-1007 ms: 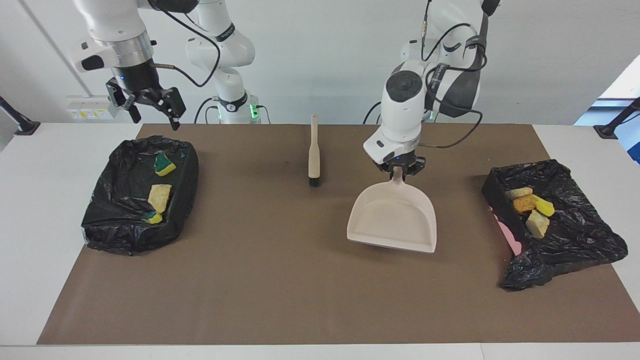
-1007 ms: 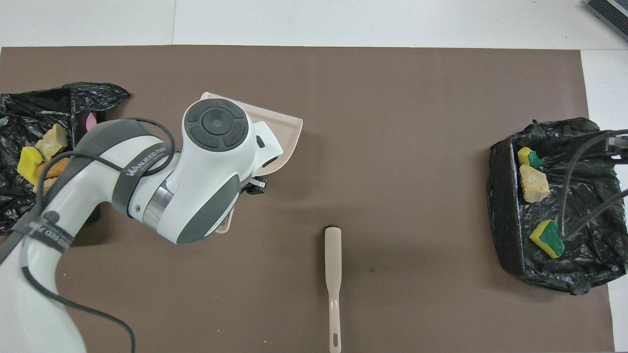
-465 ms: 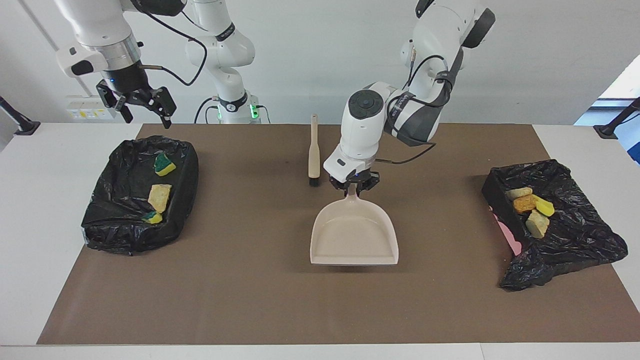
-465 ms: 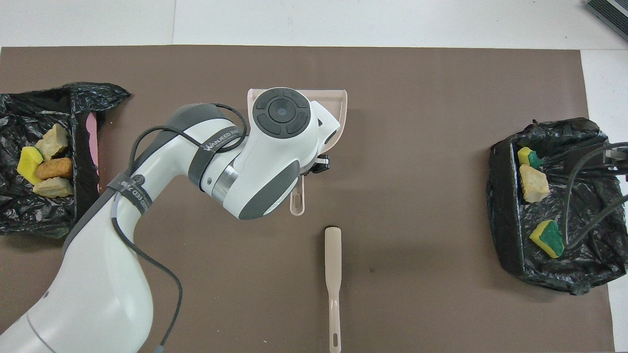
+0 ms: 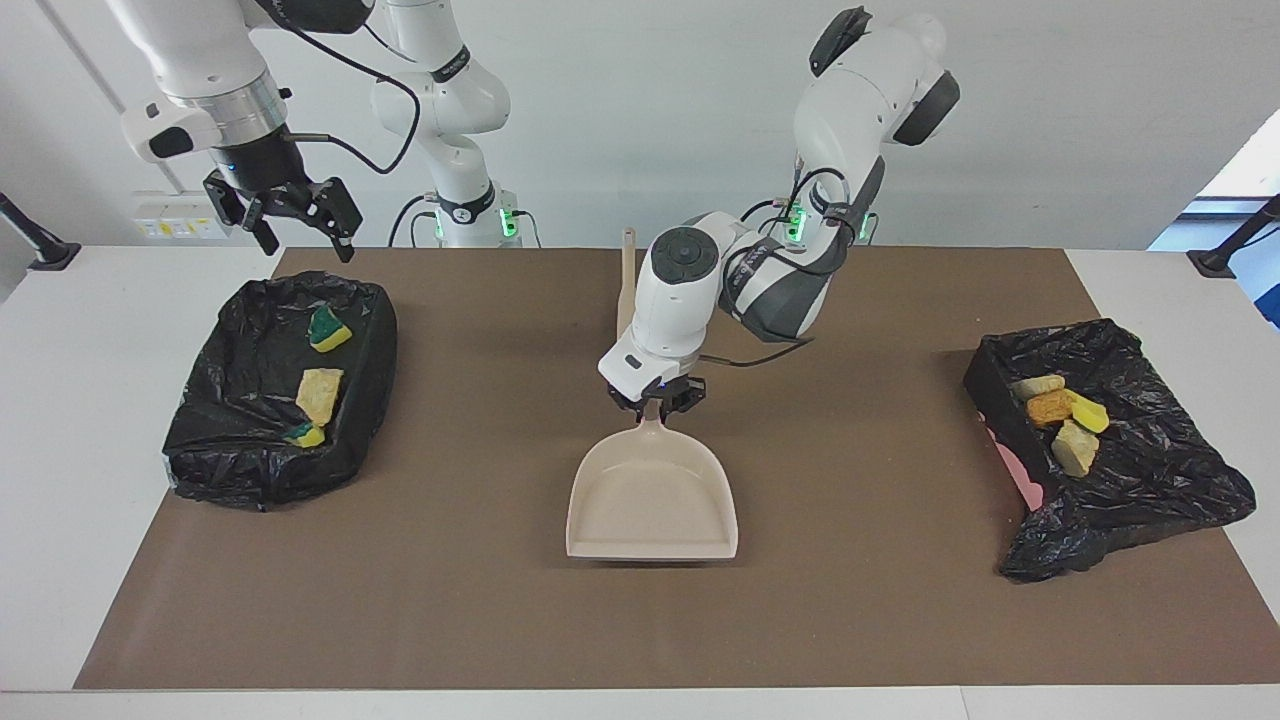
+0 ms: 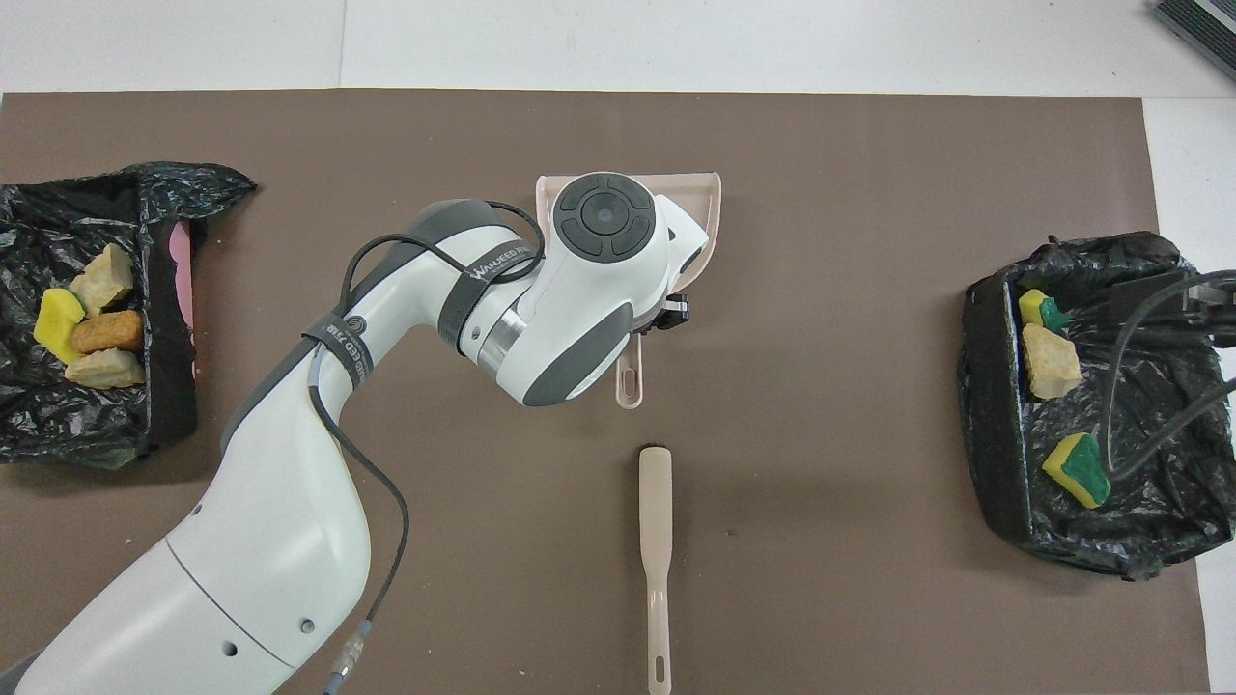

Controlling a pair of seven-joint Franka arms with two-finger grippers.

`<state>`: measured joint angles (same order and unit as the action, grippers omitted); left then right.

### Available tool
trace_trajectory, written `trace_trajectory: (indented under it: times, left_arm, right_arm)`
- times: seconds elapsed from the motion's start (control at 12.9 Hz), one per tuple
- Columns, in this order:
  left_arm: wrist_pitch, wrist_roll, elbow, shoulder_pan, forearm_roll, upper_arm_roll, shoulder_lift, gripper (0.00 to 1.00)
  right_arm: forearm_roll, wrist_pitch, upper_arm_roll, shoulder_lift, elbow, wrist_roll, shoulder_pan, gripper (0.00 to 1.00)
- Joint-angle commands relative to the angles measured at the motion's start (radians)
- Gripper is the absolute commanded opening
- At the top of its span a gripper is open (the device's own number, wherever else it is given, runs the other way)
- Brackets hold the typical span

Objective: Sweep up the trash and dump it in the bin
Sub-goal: 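Lower the dustpan onto the mat and open the left gripper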

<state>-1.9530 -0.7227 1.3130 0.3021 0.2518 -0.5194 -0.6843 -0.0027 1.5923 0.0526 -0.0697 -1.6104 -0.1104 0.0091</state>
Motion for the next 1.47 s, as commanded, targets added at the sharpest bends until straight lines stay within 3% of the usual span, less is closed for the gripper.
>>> trace_trajectory:
  times: [0.0, 0.15, 0.31, 0.46, 0.7, 1.08, 1.39]
  left_arm:
    - [-0.044, -0.014, 0.011, 0.017, 0.024, 0.006, -0.011, 0.02]
    - [-0.046, -0.014, 0.011, 0.015, 0.027, 0.004, -0.009, 0.29]
    - [-0.041, -0.015, 0.011, 0.019, 0.03, 0.006, -0.008, 0.73]
    - [-0.038, -0.015, 0.011, 0.02, 0.03, 0.006, -0.005, 1.0]
    - [-0.021, -0.012, 0.024, 0.005, 0.024, 0.009, 0.075, 1.0]
    - [0.147, 0.011, 0.152, -0.009, 0.021, 0.096, 0.329, 1.0]
    - [0.282, 0.242, 0.196, -0.075, -0.072, 0.183, 0.509, 1.0]
  right_arm:
    - [0.023, -0.014, 0.0, -0.021, -0.013, 0.024, -0.011, 1.0]
    - [0.027, -0.04, -0.007, -0.028, 0.016, 0.018, -0.006, 1.0]
    - [0.035, -0.034, -0.008, -0.032, 0.015, 0.014, -0.001, 1.0]
    - [0.036, -0.035, -0.01, -0.032, 0.015, 0.014, 0.002, 1.0]
    - [0.035, -0.035, -0.01, -0.032, 0.015, 0.012, 0.002, 1.0]
    - [0.035, -0.035, -0.01, -0.032, 0.015, 0.012, 0.002, 1.0]
    - [0.035, -0.035, -0.01, -0.032, 0.015, 0.012, 0.002, 1.0]
